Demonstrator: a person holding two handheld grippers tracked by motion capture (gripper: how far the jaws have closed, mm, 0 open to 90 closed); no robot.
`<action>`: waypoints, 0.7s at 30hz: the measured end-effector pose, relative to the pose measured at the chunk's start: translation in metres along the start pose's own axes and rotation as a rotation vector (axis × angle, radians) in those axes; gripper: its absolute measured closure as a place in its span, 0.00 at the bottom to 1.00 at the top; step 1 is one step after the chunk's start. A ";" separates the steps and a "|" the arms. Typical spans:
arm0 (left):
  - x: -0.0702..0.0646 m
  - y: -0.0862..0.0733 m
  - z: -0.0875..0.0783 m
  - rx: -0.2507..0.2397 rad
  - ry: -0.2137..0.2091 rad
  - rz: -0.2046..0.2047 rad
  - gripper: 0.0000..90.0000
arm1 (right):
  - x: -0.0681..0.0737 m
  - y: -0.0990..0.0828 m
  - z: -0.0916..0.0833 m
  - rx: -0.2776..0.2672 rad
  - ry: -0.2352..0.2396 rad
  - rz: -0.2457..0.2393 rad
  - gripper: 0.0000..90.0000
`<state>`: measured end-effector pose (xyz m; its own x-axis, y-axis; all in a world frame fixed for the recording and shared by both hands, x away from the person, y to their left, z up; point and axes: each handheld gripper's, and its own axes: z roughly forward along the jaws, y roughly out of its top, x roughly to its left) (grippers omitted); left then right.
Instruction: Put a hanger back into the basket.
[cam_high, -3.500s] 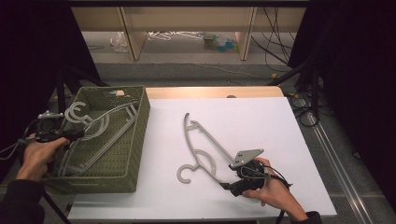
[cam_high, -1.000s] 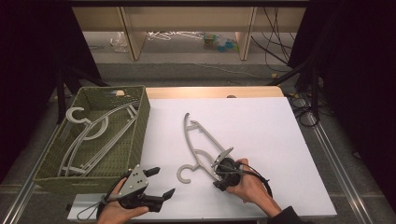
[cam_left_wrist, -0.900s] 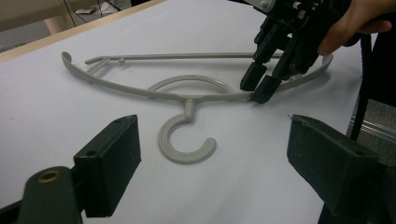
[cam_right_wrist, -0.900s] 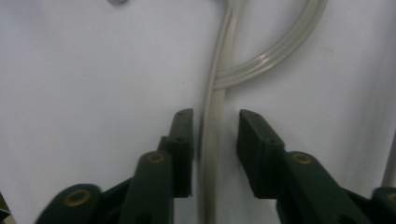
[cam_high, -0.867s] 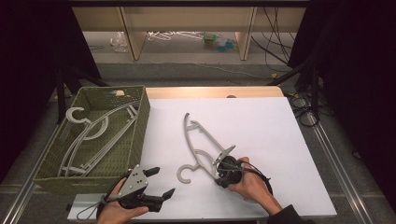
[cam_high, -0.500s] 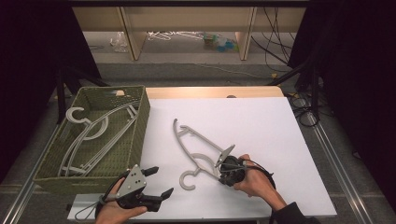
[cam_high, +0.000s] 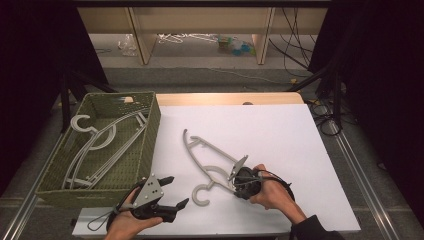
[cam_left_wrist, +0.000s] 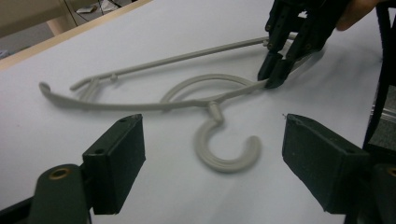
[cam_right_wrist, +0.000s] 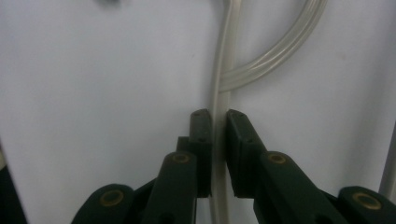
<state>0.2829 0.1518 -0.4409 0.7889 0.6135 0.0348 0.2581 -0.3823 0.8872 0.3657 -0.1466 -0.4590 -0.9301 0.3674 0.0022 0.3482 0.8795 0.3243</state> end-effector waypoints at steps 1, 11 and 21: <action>0.002 0.002 0.001 0.002 0.005 0.015 0.24 | -0.001 -0.001 -0.003 0.016 0.015 -0.018 0.91; 0.007 0.012 0.045 0.133 -0.037 0.230 0.39 | 0.004 -0.010 -0.033 -0.049 0.143 -0.098 0.91; -0.005 0.009 0.071 0.222 -0.077 0.411 0.47 | 0.011 -0.012 -0.043 -0.052 0.214 -0.149 0.91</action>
<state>0.3211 0.0963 -0.4656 0.8876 0.3306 0.3209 0.0222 -0.7263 0.6871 0.3464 -0.1660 -0.4218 -0.9762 0.1573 0.1491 0.2038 0.9003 0.3845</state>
